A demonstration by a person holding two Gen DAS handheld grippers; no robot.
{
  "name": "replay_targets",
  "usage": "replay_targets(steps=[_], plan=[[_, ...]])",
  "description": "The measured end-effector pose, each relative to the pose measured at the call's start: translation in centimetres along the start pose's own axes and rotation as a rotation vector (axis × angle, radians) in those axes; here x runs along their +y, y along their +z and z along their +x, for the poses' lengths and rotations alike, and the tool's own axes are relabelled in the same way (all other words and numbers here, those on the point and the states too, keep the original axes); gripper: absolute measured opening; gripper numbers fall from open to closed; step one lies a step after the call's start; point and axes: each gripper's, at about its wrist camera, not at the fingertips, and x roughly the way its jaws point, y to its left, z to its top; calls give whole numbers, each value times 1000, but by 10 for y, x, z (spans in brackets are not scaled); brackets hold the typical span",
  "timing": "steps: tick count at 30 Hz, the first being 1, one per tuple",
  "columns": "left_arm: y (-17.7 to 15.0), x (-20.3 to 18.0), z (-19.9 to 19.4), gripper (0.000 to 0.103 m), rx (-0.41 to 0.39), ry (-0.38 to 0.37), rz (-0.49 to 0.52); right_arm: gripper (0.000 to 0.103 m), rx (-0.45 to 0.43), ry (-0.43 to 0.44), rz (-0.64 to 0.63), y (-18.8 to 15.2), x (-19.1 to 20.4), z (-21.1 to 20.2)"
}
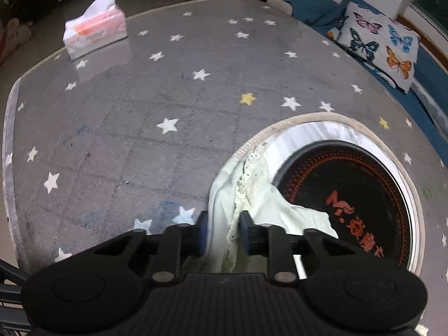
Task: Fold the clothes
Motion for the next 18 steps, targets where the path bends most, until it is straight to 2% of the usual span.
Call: replay_targets(steps=[8,11,18], plan=[[12,-35,5,12,-9,-77,59,12,-170,47,191,-28,-51,-51],[18,-52,13,11,-2,-117,89,12,-236,59,285,-50,-79,-72],[17,-107,50,9,69,-223,177,12,-357,88,521,-123,-148,-110]])
